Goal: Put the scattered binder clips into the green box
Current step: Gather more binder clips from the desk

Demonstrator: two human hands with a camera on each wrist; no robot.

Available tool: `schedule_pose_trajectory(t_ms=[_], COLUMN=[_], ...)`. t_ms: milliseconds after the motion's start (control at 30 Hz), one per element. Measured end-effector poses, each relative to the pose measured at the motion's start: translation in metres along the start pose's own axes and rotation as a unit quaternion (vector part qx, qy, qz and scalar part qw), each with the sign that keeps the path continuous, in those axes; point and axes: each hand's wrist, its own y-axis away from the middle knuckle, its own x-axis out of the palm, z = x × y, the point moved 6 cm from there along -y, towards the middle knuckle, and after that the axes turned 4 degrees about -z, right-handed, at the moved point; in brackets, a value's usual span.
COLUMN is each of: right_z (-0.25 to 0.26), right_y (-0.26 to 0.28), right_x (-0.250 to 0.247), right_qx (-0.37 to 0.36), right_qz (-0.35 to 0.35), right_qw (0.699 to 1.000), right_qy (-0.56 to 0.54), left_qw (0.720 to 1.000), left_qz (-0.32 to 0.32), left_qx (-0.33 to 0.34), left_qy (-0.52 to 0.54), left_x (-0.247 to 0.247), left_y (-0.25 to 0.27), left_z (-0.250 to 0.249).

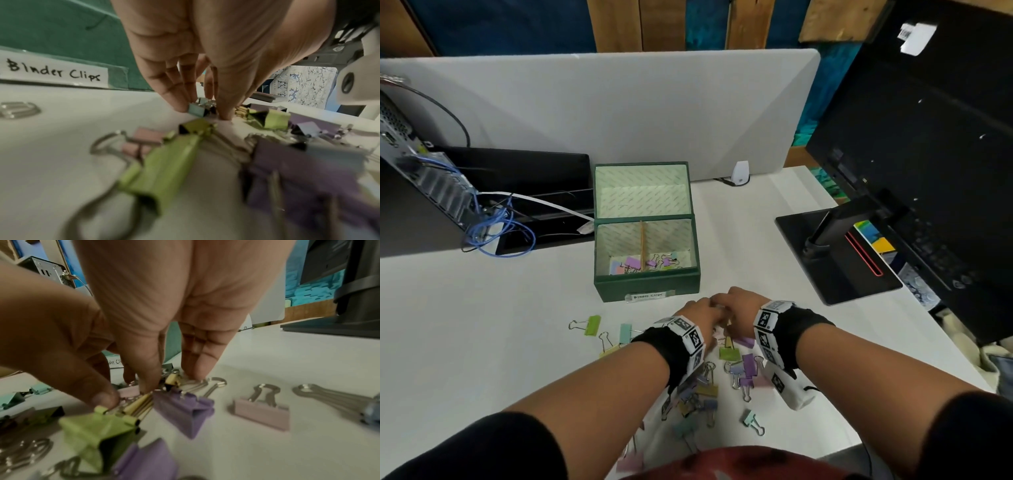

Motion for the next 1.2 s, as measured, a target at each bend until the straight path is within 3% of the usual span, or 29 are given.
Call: schedule_pose_trajectory(t_ms=[333, 700, 1000, 1200], right_z=[0.005, 0.020, 0.025, 0.026], right_y=[-0.010, -0.022, -0.019, -0.016], right_x=[0.003, 0.009, 0.008, 0.010], right_qx=[-0.018, -0.042, -0.056, -0.058], right_qz=[-0.016, 0.016, 0.016, 0.016], right_qw=[0.999, 0.997, 0.997, 0.998], right_qy=[0.026, 0.055, 0.042, 0.037], left_qw=[1.000, 1.000, 0.991, 0.957], left_qz=[-0.016, -0.003, -0.083, -0.175], left_qx=[0.012, -0.006, -0.037, -0.075], left_qy=[0.013, 0.011, 0.098, 0.220], left_x=[-0.005, -0.008, -0.031, -0.069], left_y=[0.010, 0.023, 0.031, 0.041], left_z=[0.016, 0.033, 0.057, 0.065])
